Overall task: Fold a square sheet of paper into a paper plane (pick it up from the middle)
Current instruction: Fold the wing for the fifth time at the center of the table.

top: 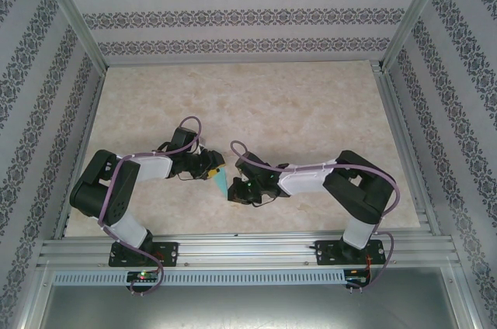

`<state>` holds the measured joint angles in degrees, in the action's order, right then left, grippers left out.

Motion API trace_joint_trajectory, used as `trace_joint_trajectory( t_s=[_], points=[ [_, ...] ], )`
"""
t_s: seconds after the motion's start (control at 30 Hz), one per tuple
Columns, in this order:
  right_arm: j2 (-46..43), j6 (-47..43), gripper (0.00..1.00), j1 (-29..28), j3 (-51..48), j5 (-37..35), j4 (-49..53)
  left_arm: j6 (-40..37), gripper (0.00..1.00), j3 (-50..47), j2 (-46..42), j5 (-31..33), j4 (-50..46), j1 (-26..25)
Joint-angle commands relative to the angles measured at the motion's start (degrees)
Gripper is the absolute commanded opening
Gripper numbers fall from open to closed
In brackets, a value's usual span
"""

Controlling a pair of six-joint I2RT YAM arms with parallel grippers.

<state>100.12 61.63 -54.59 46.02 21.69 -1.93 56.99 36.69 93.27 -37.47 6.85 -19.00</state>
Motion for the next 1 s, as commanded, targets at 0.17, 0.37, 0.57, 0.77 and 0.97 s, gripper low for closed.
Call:
trace_joint_trajectory(
  t_s=[0.17, 0.37, 0.57, 0.77, 0.97],
  points=[
    [-6.4, -5.0, 0.13, -0.9, 3.7, -3.3, 10.9, -1.5, 0.41, -0.7, 0.9, 3.7, -5.7, 0.8],
    [-1.7, -3.6, 0.14, -0.9, 9.4, -0.1, 3.6, -1.7, 0.42, -0.5, 0.9, 3.4, -5.9, 0.8],
    [5.6, -2.2, 0.14, -1.0, 13.7, -2.0, 3.9, -1.7, 0.42, -0.2, 0.9, 3.1, -6.0, 0.9],
    [7.6, -0.9, 0.13, -0.4, 7.9, -0.4, 1.9, -2.3, 0.42, -0.1, 0.9, 3.3, -6.6, 0.7],
    [5.3, -0.5, 0.14, -0.9, 2.7, 0.0, 2.6, -2.3, 0.42, 0.0, 1.3, 3.5, -6.5, 0.9]
  ],
)
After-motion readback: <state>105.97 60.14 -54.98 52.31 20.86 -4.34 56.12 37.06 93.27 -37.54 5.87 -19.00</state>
